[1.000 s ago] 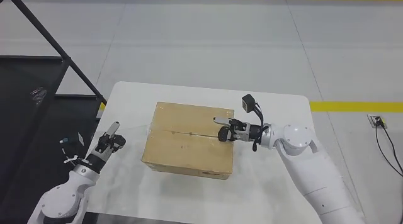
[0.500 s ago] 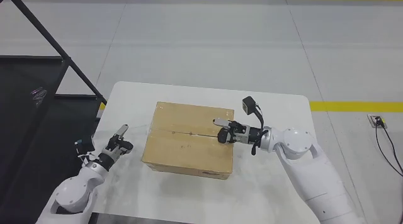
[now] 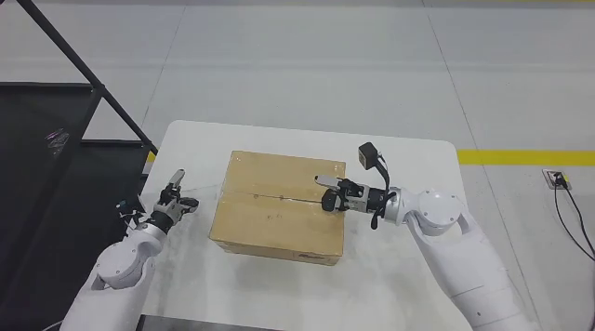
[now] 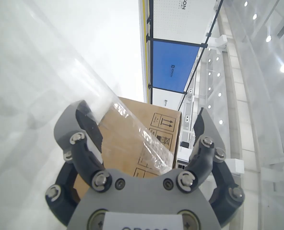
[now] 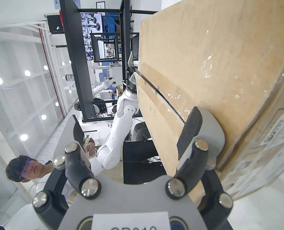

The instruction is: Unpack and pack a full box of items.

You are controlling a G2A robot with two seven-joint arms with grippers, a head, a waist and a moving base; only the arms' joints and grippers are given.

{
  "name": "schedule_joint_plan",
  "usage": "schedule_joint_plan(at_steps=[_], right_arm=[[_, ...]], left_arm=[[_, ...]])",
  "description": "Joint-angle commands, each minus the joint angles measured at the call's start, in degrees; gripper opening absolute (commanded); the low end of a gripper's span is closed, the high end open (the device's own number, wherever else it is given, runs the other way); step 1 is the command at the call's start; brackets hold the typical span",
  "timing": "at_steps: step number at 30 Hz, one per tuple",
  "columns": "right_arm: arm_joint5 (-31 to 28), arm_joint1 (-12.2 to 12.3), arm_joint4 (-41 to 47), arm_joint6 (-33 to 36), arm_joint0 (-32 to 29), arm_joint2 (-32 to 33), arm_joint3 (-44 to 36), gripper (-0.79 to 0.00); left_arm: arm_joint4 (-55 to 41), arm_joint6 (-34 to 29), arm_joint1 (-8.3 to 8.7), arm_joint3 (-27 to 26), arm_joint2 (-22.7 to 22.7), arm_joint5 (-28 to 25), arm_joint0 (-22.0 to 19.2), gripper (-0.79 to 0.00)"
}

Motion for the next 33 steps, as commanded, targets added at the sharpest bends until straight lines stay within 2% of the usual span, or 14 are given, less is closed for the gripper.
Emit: schedule_joint_plan(at_steps=[1,6,11,20,33], right_arm=[[0.0,0.0,0.0,0.0,0.0,0.0,0.0,0.000],[0.0,0.0,0.0,0.0,0.0,0.0,0.0,0.000],[0.0,0.0,0.0,0.0,0.0,0.0,0.0,0.000],[0.0,0.0,0.0,0.0,0.0,0.0,0.0,0.000],[0.0,0.0,0.0,0.0,0.0,0.0,0.0,0.000]], left_arm=[[-0.8,0.6,-0.31,1.6,0.4,-0.5,-1.2,0.000],[-2.2,1.2,-0.77,4.1,0.0,-4.7,-2.9,0.000],[-1.8,2.1,-0.61,2.7,-2.2,-9.4,-2.6,0.000],[1.3,3.3,0.02,-6.9,-6.4,-13.7,1.8,0.000],[11.4,7.7,0.33,-22.4,-9.2,-14.5,8.4,0.000]])
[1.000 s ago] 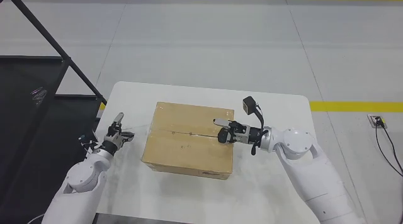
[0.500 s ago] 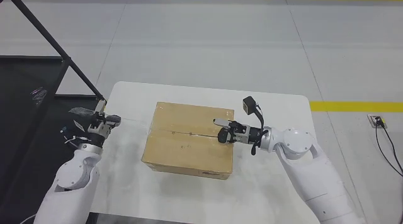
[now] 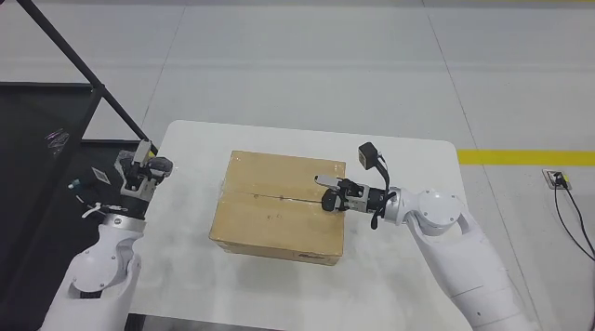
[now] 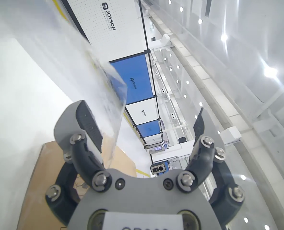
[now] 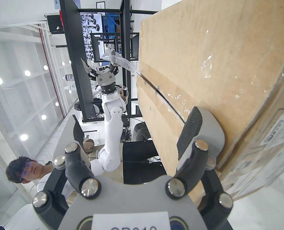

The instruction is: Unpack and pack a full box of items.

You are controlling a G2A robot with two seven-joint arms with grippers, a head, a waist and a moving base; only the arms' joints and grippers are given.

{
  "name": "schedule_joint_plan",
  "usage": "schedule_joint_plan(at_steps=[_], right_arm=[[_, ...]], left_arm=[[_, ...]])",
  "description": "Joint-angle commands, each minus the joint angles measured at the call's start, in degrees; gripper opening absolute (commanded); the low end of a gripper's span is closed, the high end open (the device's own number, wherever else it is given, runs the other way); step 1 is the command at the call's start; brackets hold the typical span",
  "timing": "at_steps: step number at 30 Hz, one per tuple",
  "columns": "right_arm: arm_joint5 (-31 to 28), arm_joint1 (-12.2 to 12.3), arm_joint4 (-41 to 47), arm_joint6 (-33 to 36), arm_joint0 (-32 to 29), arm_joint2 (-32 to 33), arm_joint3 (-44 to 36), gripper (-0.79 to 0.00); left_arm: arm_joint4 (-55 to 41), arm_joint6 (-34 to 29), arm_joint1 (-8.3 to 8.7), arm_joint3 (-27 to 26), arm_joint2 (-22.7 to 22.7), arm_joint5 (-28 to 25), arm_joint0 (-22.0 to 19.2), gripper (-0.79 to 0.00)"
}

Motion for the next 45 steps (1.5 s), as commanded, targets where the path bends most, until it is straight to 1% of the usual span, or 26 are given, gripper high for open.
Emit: schedule_joint_plan(at_steps=[1,8,19,30,45], right_arm=[[0.0,0.0,0.0,0.0,0.0,0.0,0.0,0.000],[0.0,0.0,0.0,0.0,0.0,0.0,0.0,0.000],[0.0,0.0,0.0,0.0,0.0,0.0,0.0,0.000],[0.0,0.0,0.0,0.0,0.0,0.0,0.0,0.000],[0.0,0.0,0.0,0.0,0.0,0.0,0.0,0.000]], left_arm=[[1.2,0.5,-0.02,-1.9,-0.2,0.0,0.7,0.000],[4.1,1.1,-0.18,-6.6,-0.2,0.2,2.1,0.000],[9.8,1.0,-0.64,-11.4,2.4,0.8,1.7,0.000],[14.0,1.3,-1.25,-13.0,5.5,1.7,0.1,0.000],[19.2,-1.8,-1.97,-13.9,10.4,2.6,-1.3,0.000]])
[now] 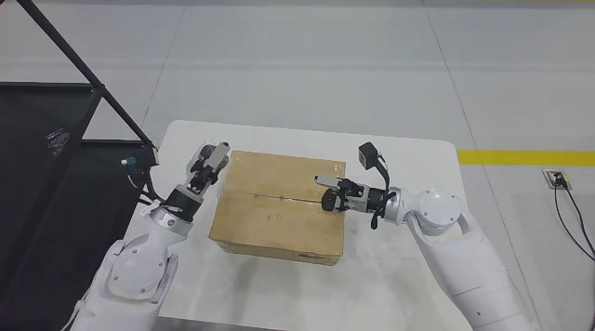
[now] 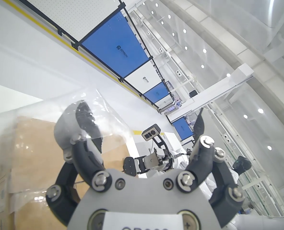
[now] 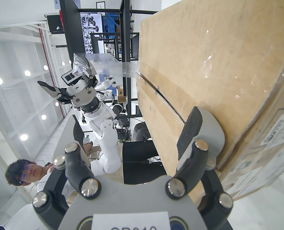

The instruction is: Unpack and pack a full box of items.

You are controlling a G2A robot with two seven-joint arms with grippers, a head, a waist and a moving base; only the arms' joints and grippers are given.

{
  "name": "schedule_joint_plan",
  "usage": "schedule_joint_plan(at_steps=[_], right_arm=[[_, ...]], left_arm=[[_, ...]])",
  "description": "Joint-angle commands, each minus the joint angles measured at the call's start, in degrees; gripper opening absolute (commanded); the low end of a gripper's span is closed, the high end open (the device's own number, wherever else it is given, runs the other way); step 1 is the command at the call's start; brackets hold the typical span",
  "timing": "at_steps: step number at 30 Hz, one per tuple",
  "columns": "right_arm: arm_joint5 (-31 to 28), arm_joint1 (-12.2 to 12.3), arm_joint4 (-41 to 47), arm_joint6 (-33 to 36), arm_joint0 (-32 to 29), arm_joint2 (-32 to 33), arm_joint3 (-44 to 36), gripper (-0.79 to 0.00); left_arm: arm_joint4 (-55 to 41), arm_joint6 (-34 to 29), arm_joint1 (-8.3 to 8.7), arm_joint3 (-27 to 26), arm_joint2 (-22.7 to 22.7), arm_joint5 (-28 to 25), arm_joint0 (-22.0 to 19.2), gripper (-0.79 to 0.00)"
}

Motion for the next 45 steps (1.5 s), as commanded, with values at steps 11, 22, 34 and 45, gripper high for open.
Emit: schedule_joint_plan(at_steps=[11,22,34,45], right_arm=[[-1.3,0.5,1.3,-4.2,-3.4,2.3,-3.5,0.000],[-1.4,1.1,1.9,-6.4,-5.6,3.8,-6.2,0.000],[-1.7,1.6,2.3,-7.8,-7.3,5.0,-8.1,0.000],[-4.3,2.3,3.5,-9.1,-10.7,7.7,-10.6,0.000]], left_arm=[[2.8,-2.6,-0.50,-0.3,3.3,-0.7,-0.4,0.000],[4.0,-4.0,-0.84,-0.3,4.7,-1.1,0.0,0.000],[4.6,-4.9,-1.27,0.1,6.2,-1.4,-0.4,0.000],[4.7,-5.4,-2.02,3.6,8.9,-1.1,-2.9,0.000]])
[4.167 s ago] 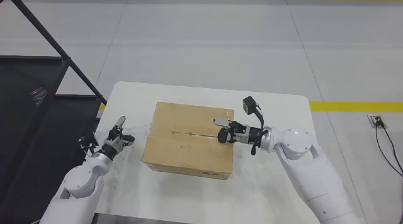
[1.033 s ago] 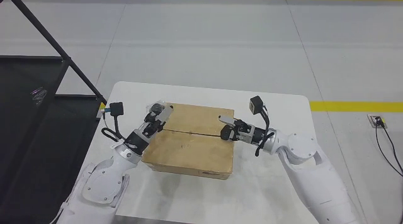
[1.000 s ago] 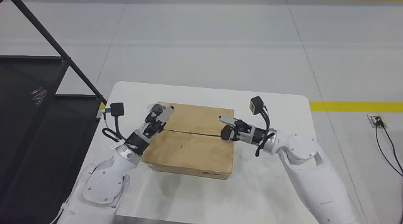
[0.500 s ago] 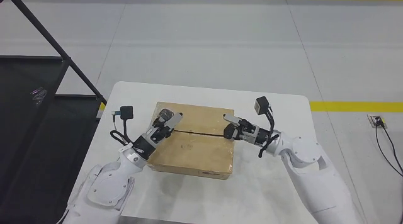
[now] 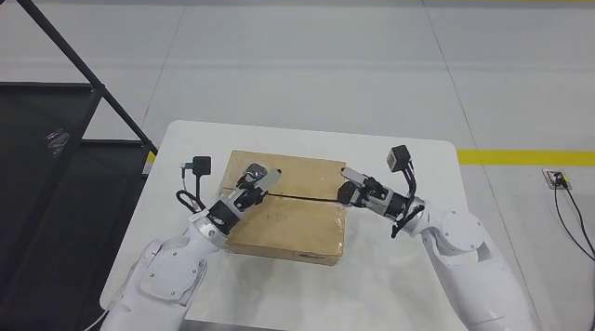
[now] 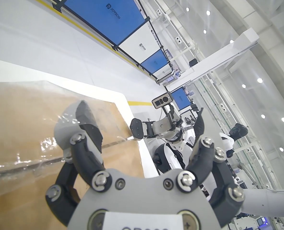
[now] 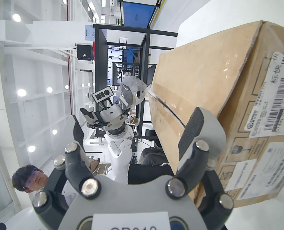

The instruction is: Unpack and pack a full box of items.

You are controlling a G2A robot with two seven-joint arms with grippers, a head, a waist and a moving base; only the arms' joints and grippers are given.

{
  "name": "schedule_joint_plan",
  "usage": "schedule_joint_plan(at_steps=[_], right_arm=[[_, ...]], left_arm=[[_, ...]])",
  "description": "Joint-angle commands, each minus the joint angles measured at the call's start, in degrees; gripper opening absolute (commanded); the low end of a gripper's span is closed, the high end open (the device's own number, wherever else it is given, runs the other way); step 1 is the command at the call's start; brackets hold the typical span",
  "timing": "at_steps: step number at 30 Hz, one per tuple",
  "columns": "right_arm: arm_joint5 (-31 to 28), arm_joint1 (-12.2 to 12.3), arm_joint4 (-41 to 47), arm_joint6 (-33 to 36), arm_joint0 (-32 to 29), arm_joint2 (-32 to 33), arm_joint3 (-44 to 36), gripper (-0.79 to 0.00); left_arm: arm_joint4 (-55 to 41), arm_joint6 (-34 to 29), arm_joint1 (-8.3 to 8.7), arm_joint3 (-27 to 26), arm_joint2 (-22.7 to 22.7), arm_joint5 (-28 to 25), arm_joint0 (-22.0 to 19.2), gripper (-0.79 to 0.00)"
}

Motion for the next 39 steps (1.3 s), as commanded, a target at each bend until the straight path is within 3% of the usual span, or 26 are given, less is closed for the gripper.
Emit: schedule_joint_plan(at_steps=[1,39], right_arm=[[-0.2,0.1,0.2,-0.1,-0.5,0.4,-0.3,0.000],[-2.8,1.5,3.0,0.2,-3.2,2.9,0.0,0.000]], left_arm=[[0.1,0.0,-0.15,0.7,0.5,0.0,-0.5,0.000],[4.0,-1.8,-2.03,1.8,6.6,0.4,-1.9,0.000]])
